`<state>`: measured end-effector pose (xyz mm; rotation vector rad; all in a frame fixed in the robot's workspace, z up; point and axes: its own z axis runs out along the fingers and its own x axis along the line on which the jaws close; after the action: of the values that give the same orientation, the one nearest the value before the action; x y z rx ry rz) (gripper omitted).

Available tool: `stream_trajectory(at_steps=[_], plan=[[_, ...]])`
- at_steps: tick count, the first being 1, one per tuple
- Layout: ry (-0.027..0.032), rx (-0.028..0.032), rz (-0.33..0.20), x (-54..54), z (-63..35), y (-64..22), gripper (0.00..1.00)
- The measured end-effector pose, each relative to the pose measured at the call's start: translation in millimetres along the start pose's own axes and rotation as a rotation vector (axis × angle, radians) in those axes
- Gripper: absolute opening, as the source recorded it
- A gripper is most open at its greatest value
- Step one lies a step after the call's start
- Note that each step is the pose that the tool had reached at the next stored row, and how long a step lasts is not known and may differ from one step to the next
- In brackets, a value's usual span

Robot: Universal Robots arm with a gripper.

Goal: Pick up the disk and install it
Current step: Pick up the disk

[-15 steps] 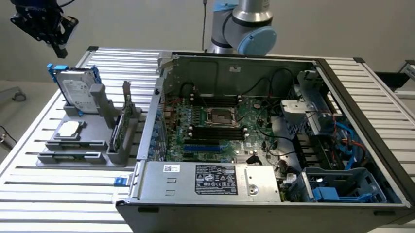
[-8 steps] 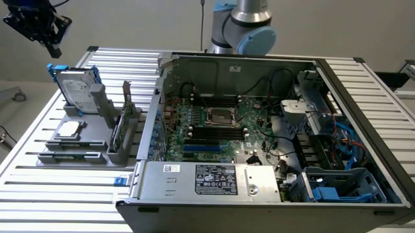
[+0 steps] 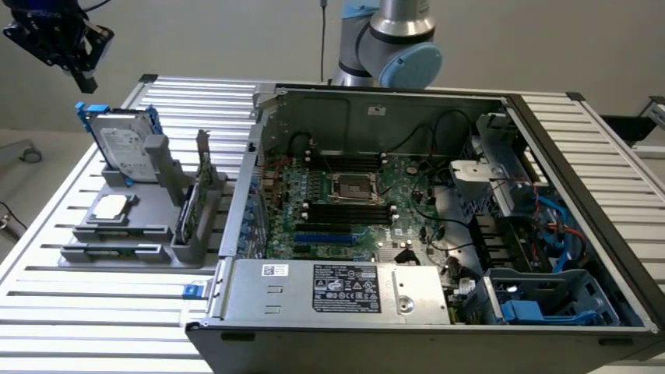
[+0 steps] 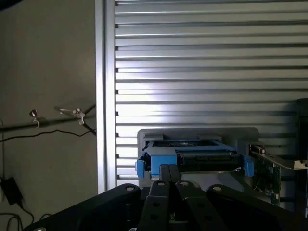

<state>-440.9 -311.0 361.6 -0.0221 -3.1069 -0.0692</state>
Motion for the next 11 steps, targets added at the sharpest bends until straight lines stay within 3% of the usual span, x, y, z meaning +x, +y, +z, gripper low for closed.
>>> stream_trajectory(at_steps=[11], plan=[[0.0007, 0.0007, -0.018, 1.0, 0.1, 0.2, 0.11]])
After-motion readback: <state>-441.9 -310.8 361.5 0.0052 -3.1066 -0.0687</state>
